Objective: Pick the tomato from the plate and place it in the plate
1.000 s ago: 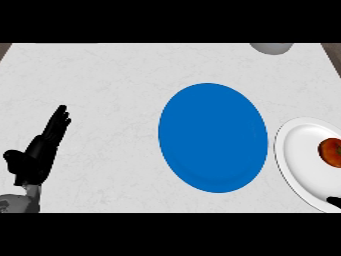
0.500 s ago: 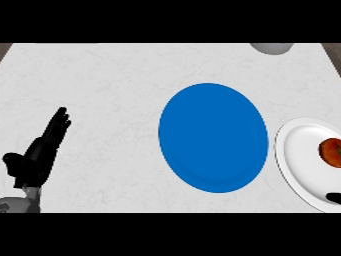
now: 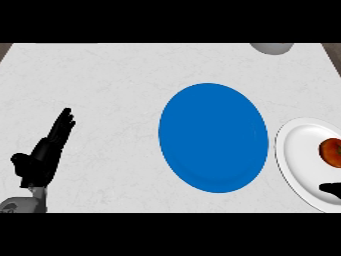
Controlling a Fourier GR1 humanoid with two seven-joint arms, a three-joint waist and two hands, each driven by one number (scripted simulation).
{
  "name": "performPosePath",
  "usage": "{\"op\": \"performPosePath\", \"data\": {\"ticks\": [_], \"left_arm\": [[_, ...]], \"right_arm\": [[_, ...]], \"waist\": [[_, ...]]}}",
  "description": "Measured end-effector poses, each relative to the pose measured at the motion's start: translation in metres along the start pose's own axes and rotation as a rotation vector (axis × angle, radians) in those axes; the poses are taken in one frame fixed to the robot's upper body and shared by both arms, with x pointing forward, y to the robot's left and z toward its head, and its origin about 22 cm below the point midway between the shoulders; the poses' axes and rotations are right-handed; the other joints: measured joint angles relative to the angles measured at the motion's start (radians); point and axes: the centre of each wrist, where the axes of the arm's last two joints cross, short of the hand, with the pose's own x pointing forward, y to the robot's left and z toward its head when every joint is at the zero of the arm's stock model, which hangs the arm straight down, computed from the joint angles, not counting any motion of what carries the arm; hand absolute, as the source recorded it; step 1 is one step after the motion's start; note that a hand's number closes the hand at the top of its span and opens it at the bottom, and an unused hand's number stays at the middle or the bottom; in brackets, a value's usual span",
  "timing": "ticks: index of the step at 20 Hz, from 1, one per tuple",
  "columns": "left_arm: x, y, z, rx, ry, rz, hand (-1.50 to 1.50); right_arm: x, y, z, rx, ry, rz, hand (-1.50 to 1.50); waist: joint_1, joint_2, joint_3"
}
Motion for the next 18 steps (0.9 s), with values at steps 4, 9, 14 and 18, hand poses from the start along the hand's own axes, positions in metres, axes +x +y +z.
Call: {"op": "performPosePath", "data": {"ticks": [4, 9, 14, 18], "left_arm": [[0.004, -0.001, -0.001, -0.004, 0.000, 0.003, 0.00], [0.002, 0.003, 0.000, 0.000, 0.000, -0.001, 0.00], [0.001, -0.001, 0.000, -0.001, 0.003, 0.001, 0.00], [0.005, 0.002, -0.003, -0.005, 0.000, 0.001, 0.00]], "right_arm": [[-0.006, 0.010, -0.014, -0.002, 0.032, 0.030, -1.50], [-0.014, 0.016, -0.023, 0.023, 0.032, 0.027, 1.50], [-0.014, 0.020, -0.036, 0.060, -0.042, 0.042, 1.50], [-0.007, 0.027, -0.046, 0.062, -0.080, 0.048, 1.50]], "waist": [[0.001, 0.000, 0.000], [-0.001, -0.002, -0.003], [0.000, -0.005, -0.009], [-0.001, -0.007, -0.015]]}}
